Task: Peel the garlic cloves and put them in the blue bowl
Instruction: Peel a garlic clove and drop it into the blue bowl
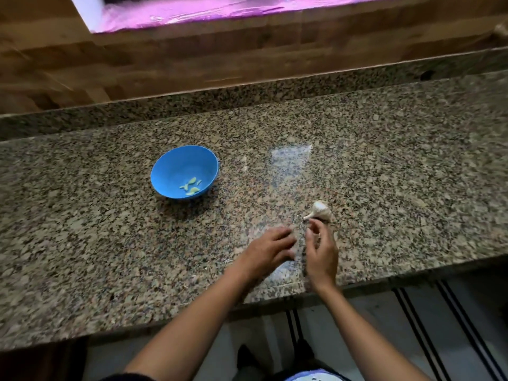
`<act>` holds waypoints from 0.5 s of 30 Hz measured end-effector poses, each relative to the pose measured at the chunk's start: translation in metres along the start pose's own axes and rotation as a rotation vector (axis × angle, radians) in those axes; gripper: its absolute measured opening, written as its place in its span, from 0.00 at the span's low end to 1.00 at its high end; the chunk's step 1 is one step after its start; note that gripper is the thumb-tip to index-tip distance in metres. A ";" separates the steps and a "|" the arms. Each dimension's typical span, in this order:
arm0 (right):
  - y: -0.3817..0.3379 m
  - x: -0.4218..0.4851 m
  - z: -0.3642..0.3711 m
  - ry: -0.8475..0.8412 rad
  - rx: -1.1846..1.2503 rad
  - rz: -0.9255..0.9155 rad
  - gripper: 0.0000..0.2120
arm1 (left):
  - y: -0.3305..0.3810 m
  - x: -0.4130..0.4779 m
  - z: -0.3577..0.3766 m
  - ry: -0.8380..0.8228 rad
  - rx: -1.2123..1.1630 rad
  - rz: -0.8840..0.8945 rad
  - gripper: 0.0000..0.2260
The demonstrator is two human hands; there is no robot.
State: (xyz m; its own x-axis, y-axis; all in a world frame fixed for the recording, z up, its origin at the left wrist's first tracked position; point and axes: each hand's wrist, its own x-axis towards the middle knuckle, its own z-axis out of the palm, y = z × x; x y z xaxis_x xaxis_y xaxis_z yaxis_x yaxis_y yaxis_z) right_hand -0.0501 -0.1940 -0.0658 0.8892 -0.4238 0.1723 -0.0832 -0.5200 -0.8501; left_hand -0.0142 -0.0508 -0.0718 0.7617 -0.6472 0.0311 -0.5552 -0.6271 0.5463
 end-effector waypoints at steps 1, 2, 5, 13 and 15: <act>-0.003 -0.002 0.004 -0.030 0.004 -0.015 0.11 | -0.005 -0.009 -0.003 0.000 0.049 0.071 0.19; -0.008 -0.003 0.009 -0.064 0.006 -0.028 0.11 | -0.016 -0.020 -0.005 0.005 0.083 0.113 0.17; -0.021 -0.010 0.028 -0.199 0.012 -0.077 0.11 | -0.046 -0.061 -0.022 0.007 0.145 0.142 0.16; -0.052 -0.038 0.075 -0.335 0.159 0.002 0.10 | -0.059 -0.155 -0.046 0.169 0.292 -0.022 0.13; -0.058 -0.042 0.080 -0.348 0.184 0.029 0.10 | -0.055 -0.168 -0.045 0.250 0.369 -0.071 0.09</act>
State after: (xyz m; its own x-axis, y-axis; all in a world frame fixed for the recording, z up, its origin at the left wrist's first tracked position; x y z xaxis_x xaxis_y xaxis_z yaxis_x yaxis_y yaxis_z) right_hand -0.0465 -0.0868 -0.0638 0.9896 -0.1436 -0.0051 -0.0566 -0.3565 -0.9326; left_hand -0.0964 0.1115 -0.0698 0.8342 -0.5012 0.2301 -0.5464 -0.8079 0.2210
